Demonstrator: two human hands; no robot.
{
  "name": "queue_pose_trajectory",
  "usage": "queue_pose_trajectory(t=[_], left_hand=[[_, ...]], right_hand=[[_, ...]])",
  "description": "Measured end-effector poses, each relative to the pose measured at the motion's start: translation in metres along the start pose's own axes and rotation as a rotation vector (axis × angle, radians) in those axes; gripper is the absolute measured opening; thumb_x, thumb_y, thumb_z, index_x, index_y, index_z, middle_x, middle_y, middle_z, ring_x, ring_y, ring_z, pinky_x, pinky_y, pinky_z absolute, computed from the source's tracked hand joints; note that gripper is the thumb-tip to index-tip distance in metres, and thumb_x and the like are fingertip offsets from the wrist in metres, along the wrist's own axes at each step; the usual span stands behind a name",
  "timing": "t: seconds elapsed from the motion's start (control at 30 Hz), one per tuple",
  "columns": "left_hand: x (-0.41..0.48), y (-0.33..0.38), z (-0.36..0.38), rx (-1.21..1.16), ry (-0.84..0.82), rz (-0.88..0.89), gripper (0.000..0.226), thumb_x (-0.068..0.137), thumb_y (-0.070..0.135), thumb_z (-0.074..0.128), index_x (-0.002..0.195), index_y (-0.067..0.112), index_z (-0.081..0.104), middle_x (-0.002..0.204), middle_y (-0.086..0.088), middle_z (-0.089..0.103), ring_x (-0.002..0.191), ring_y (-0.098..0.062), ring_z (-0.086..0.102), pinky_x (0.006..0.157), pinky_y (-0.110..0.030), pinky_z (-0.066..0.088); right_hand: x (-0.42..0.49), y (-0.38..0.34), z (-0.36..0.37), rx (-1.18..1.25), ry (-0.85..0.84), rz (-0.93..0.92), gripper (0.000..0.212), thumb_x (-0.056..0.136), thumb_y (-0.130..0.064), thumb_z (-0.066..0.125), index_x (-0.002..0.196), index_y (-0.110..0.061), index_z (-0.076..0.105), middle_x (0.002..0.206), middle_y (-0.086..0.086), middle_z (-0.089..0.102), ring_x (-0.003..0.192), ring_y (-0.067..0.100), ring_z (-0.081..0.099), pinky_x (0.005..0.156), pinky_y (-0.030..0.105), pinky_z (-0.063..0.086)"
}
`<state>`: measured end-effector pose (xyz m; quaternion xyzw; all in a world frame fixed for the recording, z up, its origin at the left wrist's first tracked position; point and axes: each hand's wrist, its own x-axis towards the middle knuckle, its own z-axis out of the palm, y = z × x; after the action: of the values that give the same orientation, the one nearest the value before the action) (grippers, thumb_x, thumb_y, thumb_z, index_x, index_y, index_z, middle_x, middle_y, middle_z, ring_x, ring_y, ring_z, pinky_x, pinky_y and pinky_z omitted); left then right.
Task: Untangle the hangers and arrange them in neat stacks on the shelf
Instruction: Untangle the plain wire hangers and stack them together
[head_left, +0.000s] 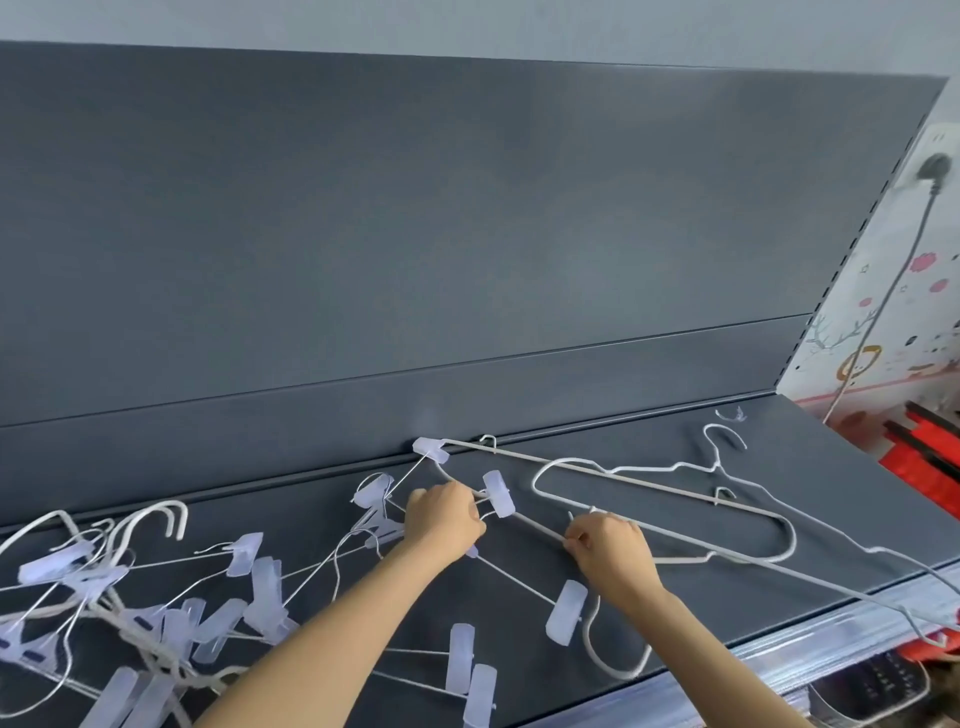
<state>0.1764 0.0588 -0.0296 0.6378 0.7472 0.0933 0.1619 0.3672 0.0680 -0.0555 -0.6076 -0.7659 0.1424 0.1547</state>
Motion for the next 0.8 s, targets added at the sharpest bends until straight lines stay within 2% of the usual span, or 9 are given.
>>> queue_pose_trajectory(t=[0.1, 0.23, 0.33, 0.37, 0.43, 0.5, 0.57, 0.7, 0.8], left_hand=[[-0.003, -0.002, -0.006, -0.055, 0.068, 0.020, 0.036, 0.081, 0.012, 0.045, 0.049, 0.019, 0.032, 0.073, -0.007, 0.075, 0.065, -0.014, 0.051, 0.083, -0.025, 0.036], [-0.005, -0.001, -0.007, -0.093, 0.131, 0.027, 0.036, 0.083, 0.012, 0.044, 0.049, 0.019, 0.034, 0.072, -0.007, 0.074, 0.069, -0.015, 0.053, 0.083, -0.026, 0.038], [-0.005, 0.004, -0.007, -0.163, 0.136, 0.043, 0.033, 0.084, 0.012, 0.043, 0.053, 0.019, 0.034, 0.066, -0.008, 0.072, 0.063, -0.018, 0.058, 0.081, -0.025, 0.038], [-0.004, 0.006, -0.007, -0.165, 0.133, 0.056, 0.034, 0.084, 0.013, 0.045, 0.052, 0.019, 0.034, 0.061, -0.006, 0.070, 0.065, -0.020, 0.062, 0.082, -0.027, 0.041], [-0.003, 0.008, -0.009, -0.132, 0.114, 0.081, 0.035, 0.083, 0.013, 0.046, 0.051, 0.020, 0.033, 0.050, 0.005, 0.056, 0.073, -0.025, 0.066, 0.081, -0.031, 0.043], [-0.004, 0.005, -0.011, -0.098, 0.081, 0.065, 0.035, 0.083, 0.014, 0.046, 0.052, 0.020, 0.032, 0.046, 0.010, 0.044, 0.077, -0.026, 0.066, 0.074, -0.029, 0.038], [-0.005, -0.003, -0.012, -0.067, 0.064, 0.048, 0.033, 0.082, 0.013, 0.045, 0.052, 0.019, 0.032, 0.045, 0.010, 0.044, 0.074, -0.024, 0.064, 0.072, -0.028, 0.036], [-0.011, -0.021, -0.006, 0.035, 0.013, 0.002, 0.027, 0.080, 0.011, 0.039, 0.055, 0.020, 0.034, 0.038, 0.004, 0.046, 0.057, -0.011, 0.051, 0.082, -0.026, 0.038], [-0.009, -0.034, 0.000, 0.125, -0.023, -0.074, 0.021, 0.079, 0.012, 0.039, 0.059, 0.020, 0.040, 0.037, 0.002, 0.048, 0.063, -0.011, 0.055, 0.078, -0.025, 0.037]], right_hand=[[0.003, 0.001, -0.001, 0.055, 0.018, -0.006, 0.019, 0.082, -0.011, 0.053, 0.086, -0.011, 0.071, 0.088, 0.004, 0.068, 0.088, 0.023, 0.058, 0.075, 0.027, 0.038], [0.004, -0.002, 0.000, 0.097, -0.041, -0.048, 0.017, 0.077, -0.004, 0.053, 0.072, -0.006, 0.069, 0.069, 0.000, 0.053, 0.073, 0.022, 0.048, 0.063, 0.022, 0.032], [0.002, -0.006, 0.005, 0.150, -0.128, -0.158, 0.042, 0.070, 0.003, 0.056, 0.039, -0.025, 0.055, 0.051, -0.008, 0.043, 0.065, 0.029, 0.041, 0.054, 0.015, 0.027], [0.002, -0.005, 0.007, 0.153, -0.134, -0.158, 0.041, 0.071, 0.002, 0.057, 0.040, -0.026, 0.057, 0.051, -0.007, 0.047, 0.066, 0.029, 0.042, 0.056, 0.016, 0.029], [0.004, 0.000, 0.007, 0.120, -0.099, -0.106, 0.020, 0.077, -0.007, 0.059, 0.064, -0.016, 0.071, 0.069, 0.004, 0.063, 0.079, 0.027, 0.054, 0.066, 0.025, 0.039], [0.008, 0.011, 0.004, 0.070, -0.042, -0.042, 0.014, 0.080, -0.013, 0.058, 0.080, -0.010, 0.072, 0.083, 0.007, 0.067, 0.090, 0.025, 0.057, 0.077, 0.030, 0.041], [0.011, 0.024, -0.001, 0.028, -0.013, -0.001, 0.016, 0.080, -0.014, 0.058, 0.081, -0.010, 0.073, 0.088, 0.010, 0.068, 0.094, 0.028, 0.058, 0.079, 0.032, 0.044], [0.011, 0.041, -0.009, -0.045, 0.069, 0.070, 0.017, 0.082, -0.015, 0.056, 0.080, -0.011, 0.072, 0.087, 0.011, 0.066, 0.093, 0.031, 0.058, 0.076, 0.033, 0.043], [0.007, 0.049, -0.013, -0.057, 0.068, 0.097, 0.018, 0.084, -0.018, 0.055, 0.084, -0.013, 0.072, 0.083, 0.008, 0.061, 0.094, 0.029, 0.057, 0.073, 0.032, 0.042]])
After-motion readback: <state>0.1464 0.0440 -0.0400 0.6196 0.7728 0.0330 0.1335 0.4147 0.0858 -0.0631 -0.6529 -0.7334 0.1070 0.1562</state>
